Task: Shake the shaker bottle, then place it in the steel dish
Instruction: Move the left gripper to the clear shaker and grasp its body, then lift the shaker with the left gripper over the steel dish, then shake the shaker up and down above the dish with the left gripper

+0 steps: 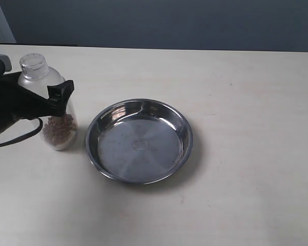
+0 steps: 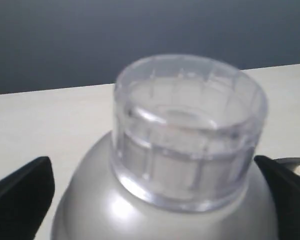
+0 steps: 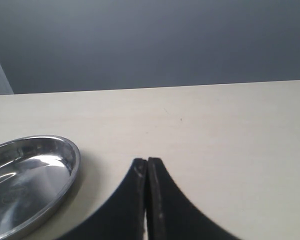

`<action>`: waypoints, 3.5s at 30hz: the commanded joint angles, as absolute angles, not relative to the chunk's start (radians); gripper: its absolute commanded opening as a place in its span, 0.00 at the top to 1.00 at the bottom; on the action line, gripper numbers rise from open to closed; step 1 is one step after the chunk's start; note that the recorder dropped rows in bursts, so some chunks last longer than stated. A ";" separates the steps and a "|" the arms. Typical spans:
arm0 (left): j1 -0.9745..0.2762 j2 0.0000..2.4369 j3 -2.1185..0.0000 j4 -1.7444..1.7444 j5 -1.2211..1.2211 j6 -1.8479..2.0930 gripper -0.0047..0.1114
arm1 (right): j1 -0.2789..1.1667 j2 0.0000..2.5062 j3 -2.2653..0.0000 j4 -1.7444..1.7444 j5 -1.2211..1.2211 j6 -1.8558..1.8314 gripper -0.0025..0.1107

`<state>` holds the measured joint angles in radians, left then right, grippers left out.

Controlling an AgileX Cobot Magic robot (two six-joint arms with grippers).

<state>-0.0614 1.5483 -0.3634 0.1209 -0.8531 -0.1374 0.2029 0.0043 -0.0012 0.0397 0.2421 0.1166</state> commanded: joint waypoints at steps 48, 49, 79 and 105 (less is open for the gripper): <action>-0.062 1.830 -0.363 0.051 -1.006 -0.254 0.95 | 0.199 0.000 0.000 0.043 0.230 0.117 0.99; -0.062 1.814 -0.363 0.132 -1.027 -0.256 0.95 | 0.199 0.000 0.000 0.043 0.230 0.117 0.99; -0.524 1.477 -0.808 -0.054 -0.190 0.014 0.96 | 0.199 0.000 0.000 0.053 0.229 0.117 0.99; -0.476 1.647 -0.821 -0.303 -0.308 -0.128 0.96 | 0.199 0.000 0.000 0.056 0.231 0.117 0.99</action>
